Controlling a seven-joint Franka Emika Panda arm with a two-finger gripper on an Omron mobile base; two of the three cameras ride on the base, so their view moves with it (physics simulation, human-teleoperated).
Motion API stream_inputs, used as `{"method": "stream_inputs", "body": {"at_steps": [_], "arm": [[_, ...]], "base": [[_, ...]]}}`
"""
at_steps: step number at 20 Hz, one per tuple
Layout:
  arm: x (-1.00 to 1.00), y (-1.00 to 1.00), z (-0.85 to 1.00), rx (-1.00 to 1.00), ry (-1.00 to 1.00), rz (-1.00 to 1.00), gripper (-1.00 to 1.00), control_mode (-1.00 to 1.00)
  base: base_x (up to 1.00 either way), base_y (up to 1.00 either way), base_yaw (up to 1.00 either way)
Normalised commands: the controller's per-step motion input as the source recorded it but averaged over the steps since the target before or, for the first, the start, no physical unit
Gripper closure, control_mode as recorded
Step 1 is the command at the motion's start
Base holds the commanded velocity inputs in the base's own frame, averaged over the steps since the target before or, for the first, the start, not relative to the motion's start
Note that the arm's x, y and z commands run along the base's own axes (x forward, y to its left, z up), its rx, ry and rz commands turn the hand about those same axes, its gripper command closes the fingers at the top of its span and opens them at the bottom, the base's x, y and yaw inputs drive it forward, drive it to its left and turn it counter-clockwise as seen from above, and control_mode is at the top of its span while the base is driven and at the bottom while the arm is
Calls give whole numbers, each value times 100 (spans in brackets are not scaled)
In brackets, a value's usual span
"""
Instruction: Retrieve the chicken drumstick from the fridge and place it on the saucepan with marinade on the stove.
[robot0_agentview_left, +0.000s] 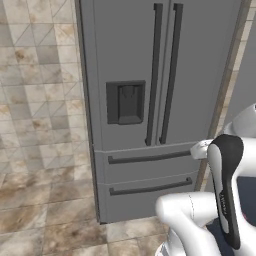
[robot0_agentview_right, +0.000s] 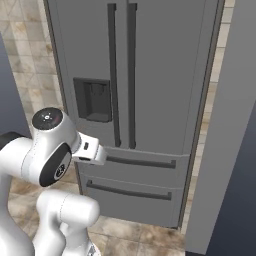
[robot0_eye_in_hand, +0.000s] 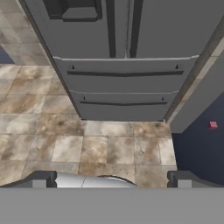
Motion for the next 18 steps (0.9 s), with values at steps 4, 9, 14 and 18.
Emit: {"method": "stream_inputs", "body": {"at_steps": [4,9,14,18], "arm": [[17,0,0,0,-13,0,-100,-100],[35,0,8,0,-39,0,-100,-100],[51,0,16,0,-45,0,-100,-100],[62,-1,12,0,-42,0,-100,-100]], "base": [[0,0,0],[0,0,0],[0,0,0],[0,0,0]]}}
